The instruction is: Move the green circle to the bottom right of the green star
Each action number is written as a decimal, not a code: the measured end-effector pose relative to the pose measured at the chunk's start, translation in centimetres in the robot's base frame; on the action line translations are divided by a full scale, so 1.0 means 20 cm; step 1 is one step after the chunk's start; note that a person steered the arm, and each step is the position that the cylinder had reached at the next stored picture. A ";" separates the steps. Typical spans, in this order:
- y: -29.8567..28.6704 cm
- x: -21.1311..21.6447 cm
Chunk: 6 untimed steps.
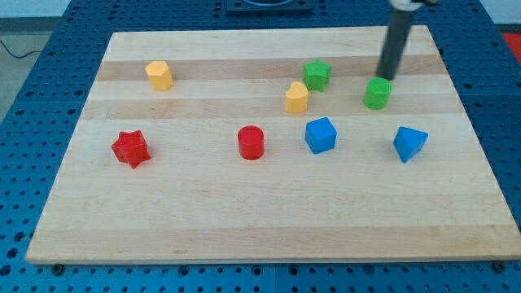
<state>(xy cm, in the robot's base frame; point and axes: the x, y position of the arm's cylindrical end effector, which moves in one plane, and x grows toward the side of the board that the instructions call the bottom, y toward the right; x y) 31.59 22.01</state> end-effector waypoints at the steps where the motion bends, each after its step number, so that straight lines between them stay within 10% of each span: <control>1: 0.20 0.09; 6: -0.31 0.31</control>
